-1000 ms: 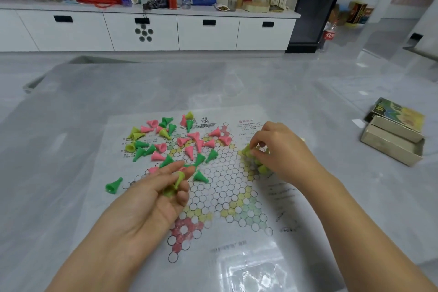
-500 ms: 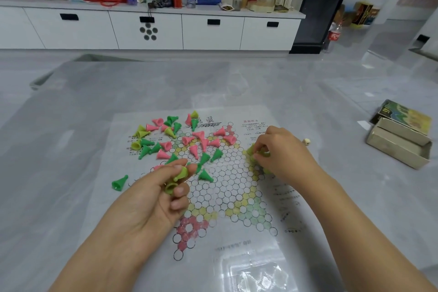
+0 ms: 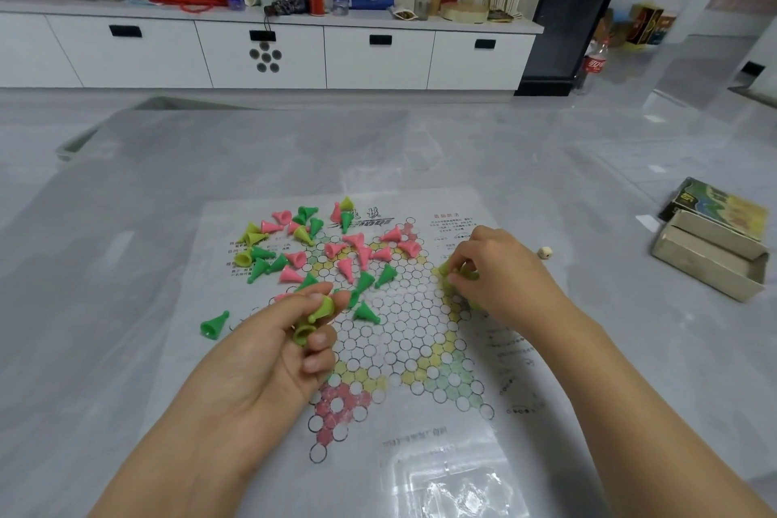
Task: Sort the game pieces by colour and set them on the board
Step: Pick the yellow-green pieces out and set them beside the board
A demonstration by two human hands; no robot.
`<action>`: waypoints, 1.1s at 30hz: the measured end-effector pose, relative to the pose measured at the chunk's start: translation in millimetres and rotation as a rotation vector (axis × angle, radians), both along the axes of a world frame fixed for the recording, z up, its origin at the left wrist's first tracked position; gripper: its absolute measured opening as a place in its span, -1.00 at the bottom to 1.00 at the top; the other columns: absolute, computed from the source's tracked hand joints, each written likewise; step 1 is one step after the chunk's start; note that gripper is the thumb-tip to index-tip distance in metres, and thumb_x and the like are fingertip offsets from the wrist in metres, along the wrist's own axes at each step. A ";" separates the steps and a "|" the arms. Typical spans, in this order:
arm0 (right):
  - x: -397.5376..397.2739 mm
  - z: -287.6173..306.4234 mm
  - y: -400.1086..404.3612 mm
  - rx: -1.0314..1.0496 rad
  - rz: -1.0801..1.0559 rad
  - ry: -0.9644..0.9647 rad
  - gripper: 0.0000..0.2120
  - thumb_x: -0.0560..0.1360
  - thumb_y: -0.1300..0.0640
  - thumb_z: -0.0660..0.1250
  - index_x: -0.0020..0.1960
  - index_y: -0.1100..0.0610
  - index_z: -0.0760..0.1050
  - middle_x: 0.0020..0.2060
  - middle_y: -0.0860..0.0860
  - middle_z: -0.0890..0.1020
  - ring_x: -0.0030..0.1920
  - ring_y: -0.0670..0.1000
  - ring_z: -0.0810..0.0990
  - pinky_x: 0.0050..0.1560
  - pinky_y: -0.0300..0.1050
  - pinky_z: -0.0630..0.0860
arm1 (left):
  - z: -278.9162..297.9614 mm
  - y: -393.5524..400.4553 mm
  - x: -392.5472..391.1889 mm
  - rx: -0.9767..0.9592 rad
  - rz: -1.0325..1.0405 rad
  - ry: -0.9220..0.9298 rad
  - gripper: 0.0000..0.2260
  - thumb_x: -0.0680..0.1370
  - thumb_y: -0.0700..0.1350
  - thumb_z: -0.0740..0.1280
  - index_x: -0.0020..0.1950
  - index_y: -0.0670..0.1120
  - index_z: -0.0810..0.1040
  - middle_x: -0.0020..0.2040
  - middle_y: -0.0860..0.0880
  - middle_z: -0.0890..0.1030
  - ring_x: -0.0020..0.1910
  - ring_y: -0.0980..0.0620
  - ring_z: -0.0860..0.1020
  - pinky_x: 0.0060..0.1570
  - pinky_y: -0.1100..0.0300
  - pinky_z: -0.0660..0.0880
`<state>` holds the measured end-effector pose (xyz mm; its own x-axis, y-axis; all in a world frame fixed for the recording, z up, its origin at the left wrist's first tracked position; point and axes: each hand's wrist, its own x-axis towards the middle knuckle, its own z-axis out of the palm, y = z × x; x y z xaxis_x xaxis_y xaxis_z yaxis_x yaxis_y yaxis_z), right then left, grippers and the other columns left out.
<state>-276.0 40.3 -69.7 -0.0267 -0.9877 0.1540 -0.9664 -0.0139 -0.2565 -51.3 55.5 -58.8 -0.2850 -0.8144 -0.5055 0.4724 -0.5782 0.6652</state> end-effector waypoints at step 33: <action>65.3 41.7 43.8 -0.126 0.526 -0.198 -0.94 0.43 0.13 0.36 -0.11 0.10 0.55 -0.24 -0.10 0.54 -0.20 -0.14 0.45 -0.21 -0.16 0.49 | -0.8 14.1 -15.8 -0.130 -0.131 -0.251 -0.90 0.53 -0.18 0.24 -0.14 -0.18 0.49 -0.47 0.00 0.56 -0.64 0.13 0.35 -0.70 0.36 0.26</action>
<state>-210.7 84.1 -28.0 0.4229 -0.8502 0.3136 -0.7549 -0.5219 -0.3971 -67.2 69.6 -59.6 -0.2716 -0.8411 -0.4677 0.2109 -0.5262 0.8238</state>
